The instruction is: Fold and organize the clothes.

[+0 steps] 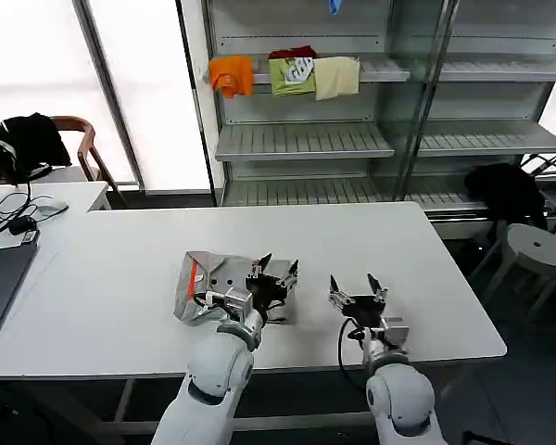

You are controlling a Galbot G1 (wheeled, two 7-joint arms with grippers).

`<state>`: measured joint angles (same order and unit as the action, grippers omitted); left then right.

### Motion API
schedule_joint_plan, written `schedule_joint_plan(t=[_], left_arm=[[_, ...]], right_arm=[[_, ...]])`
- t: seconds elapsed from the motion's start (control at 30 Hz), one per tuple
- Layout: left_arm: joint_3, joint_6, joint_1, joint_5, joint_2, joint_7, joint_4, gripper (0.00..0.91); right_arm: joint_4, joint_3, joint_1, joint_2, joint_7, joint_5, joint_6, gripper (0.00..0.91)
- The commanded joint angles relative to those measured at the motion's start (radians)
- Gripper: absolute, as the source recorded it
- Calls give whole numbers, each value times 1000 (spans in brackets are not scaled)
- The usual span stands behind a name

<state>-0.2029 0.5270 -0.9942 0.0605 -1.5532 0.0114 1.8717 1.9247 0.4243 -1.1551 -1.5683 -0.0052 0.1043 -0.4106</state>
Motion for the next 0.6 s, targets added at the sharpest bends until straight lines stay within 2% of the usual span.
schedule_joint_plan(t=[0.03, 0.17, 0.43, 0.47, 0.5, 0.53, 0.57, 0.6], left_arm=[[-114, 5, -18, 73, 80, -14, 105, 907], [-235, 7, -37, 130, 130, 1, 110, 907], [-392, 10, -85, 232, 184, 27, 107, 907], [-404, 10, -90, 240, 190, 28, 104, 907], [-420, 11, -96, 259, 196, 28, 102, 907], [-428, 11, -99, 263, 200, 29, 101, 907], [-436, 11, -100, 271, 201, 29, 101, 907], [-447, 14, -102, 278, 204, 28, 99, 907]], right_arm=[[-101, -110, 113, -90, -41, 225, -170, 907], [-172, -138, 135, -90, 1, 286, -171, 907], [-223, -171, 140, -79, 33, 348, -172, 907], [-225, -175, 139, -74, 39, 348, -172, 766], [-228, -180, 139, -66, 44, 355, -172, 524], [-228, -184, 138, -60, 45, 360, -172, 423], [-229, -186, 137, -58, 44, 361, -172, 262], [-230, -185, 134, -56, 46, 360, -172, 171]])
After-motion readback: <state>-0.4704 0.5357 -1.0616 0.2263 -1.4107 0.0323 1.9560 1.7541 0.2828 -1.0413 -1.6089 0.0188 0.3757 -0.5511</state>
